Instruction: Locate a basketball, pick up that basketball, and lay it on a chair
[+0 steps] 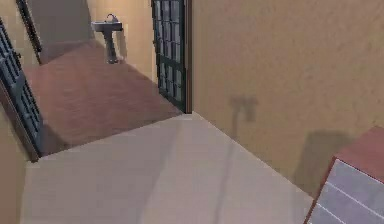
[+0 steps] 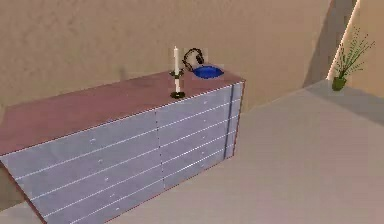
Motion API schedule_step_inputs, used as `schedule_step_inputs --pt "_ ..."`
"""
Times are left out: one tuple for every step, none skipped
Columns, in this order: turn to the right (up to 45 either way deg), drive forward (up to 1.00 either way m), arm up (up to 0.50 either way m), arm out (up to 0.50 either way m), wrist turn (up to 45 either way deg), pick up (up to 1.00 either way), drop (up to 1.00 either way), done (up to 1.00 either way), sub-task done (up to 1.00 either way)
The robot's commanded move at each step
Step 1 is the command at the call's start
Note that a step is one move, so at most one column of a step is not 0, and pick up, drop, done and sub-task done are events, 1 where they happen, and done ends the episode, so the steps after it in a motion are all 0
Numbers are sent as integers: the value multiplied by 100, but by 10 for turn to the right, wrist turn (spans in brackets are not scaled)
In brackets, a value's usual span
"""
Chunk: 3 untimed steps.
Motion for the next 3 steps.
schedule_step_inputs --pt "-270 0 0 0 0 0 0 0 0" --pt "-30 0 0 0 0 0 0 0 0" --pt "0 100 0 0 0 0 0 0 0"
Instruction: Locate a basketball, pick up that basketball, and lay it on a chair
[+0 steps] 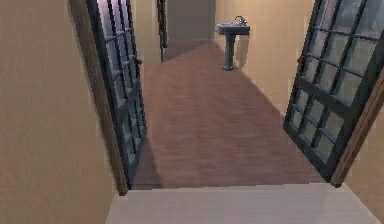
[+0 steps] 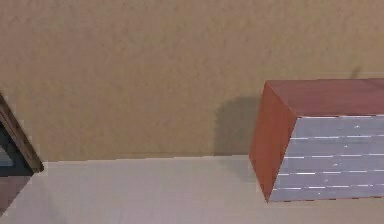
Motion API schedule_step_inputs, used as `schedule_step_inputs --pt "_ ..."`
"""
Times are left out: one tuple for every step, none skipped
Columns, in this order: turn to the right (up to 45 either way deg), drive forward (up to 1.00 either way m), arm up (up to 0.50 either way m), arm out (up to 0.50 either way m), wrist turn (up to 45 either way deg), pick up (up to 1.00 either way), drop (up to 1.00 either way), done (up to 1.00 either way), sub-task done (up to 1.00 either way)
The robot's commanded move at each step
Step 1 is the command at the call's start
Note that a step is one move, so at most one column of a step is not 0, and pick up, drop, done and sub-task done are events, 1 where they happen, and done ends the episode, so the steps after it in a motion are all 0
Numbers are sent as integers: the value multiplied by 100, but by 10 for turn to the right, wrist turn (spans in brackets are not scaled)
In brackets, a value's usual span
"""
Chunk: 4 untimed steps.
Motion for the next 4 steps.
schedule_step_inputs --pt "0 100 0 0 0 0 0 0 0" --pt "0 100 0 0 0 0 0 0 0" --pt "0 50 0 0 0 0 0 0 0" --pt "-450 0 0 0 0 0 0 0 0"
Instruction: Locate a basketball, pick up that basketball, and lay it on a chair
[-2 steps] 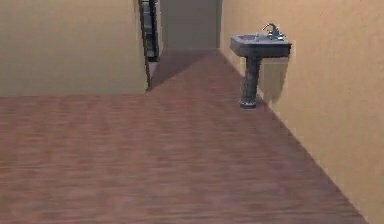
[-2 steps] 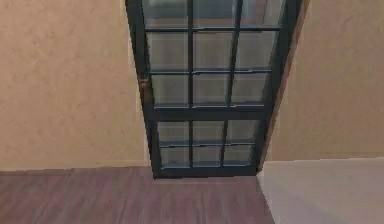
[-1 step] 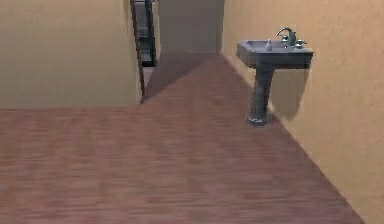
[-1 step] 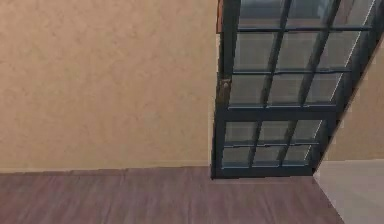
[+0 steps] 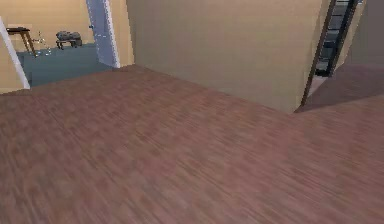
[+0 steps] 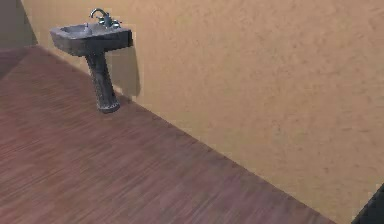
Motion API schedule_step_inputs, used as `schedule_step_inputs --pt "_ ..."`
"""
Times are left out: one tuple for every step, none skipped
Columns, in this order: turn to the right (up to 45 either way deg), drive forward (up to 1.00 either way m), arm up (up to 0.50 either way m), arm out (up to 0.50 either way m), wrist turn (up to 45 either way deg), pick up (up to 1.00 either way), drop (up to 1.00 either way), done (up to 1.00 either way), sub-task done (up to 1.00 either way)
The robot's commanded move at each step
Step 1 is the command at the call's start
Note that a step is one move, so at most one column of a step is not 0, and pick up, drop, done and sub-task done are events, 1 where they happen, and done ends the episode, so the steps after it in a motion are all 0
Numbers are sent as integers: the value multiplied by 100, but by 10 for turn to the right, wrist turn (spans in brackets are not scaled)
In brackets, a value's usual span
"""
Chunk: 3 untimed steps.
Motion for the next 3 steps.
schedule_step_inputs --pt "0 45 0 0 0 0 0 0 0" --pt "-450 0 0 0 0 0 0 0 0" --pt "0 100 0 0 0 0 0 0 0"
